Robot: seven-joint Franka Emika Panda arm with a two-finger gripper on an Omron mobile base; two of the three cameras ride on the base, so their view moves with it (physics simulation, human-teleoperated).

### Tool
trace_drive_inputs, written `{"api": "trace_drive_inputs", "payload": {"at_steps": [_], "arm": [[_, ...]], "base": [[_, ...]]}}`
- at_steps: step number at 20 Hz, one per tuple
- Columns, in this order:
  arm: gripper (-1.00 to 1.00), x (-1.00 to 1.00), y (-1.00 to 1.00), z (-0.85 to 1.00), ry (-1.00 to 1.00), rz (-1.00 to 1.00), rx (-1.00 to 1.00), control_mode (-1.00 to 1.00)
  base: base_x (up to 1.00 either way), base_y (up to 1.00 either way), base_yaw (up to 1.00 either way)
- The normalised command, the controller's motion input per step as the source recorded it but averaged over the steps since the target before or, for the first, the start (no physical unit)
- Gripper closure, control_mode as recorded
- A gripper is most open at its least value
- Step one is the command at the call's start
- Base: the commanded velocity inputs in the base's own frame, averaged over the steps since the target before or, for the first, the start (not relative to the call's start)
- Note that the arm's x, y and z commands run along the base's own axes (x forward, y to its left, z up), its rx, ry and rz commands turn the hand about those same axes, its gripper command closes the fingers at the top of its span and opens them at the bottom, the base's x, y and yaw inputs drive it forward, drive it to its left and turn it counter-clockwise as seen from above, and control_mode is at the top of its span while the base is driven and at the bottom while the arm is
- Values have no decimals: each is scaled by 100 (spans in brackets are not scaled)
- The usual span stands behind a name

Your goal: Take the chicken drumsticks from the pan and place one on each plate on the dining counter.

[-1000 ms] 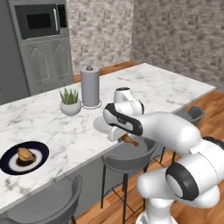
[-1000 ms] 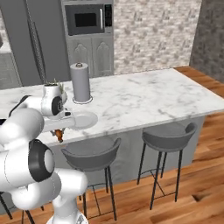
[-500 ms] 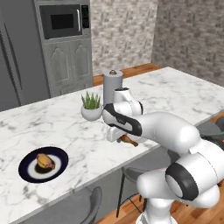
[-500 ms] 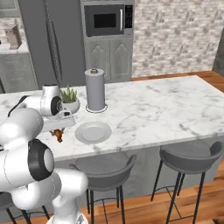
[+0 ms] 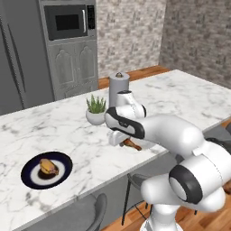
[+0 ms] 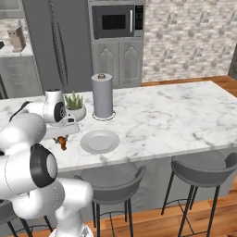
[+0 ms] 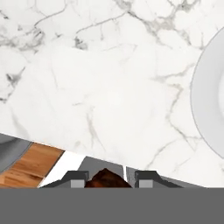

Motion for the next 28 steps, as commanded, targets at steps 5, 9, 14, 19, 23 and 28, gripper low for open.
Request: {"api": "trace_drive_inputs", "payload": {"at_steps": [5, 9, 14, 19, 23, 28], "arm": [[100, 57, -29, -11, 5, -4, 0, -100], [100, 69, -43, -15, 7, -1, 3, -100], [100, 57, -58, -12, 4, 5, 1, -100], [100, 37, -62, -17, 1, 5, 2, -100], [100, 27, -42, -40, 0, 1, 1, -100], [100, 26, -12, -49, 0, 0, 0, -100]], "base": [[0, 0, 0], [0, 0, 0], [0, 0, 0], [0, 0, 0], [0, 0, 0], [0, 0, 0]]}}
